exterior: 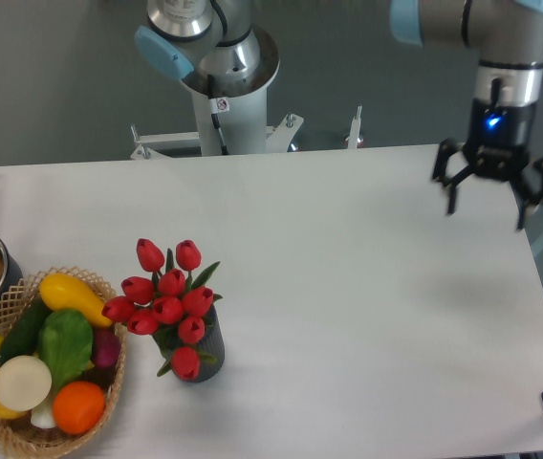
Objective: Insert the flowers into the vase
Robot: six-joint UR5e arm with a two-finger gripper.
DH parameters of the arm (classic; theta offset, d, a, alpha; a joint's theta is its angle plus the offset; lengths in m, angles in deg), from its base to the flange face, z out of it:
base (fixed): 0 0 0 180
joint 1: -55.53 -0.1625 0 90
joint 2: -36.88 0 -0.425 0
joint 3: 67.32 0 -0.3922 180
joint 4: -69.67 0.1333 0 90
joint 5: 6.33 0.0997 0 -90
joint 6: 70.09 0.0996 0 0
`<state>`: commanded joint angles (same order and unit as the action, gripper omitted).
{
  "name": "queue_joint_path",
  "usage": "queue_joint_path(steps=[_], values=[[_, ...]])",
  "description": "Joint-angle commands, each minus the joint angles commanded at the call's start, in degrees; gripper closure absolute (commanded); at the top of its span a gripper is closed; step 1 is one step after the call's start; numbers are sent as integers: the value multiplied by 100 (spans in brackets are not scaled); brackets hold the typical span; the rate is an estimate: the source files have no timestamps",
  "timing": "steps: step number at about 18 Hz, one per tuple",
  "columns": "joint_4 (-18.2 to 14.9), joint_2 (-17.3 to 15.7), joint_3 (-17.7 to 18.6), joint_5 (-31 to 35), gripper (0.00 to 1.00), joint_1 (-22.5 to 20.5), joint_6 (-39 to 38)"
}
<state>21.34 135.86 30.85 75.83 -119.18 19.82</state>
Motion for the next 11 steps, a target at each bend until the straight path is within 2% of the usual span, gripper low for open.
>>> queue_joint_path(steps=[2,7,11], values=[[-525,-229,-17,2,0,-395,122],[-2028,-853,-132,2,0,-1414,1536],[-2847,-1222,-140,10,0,-2170,2301]])
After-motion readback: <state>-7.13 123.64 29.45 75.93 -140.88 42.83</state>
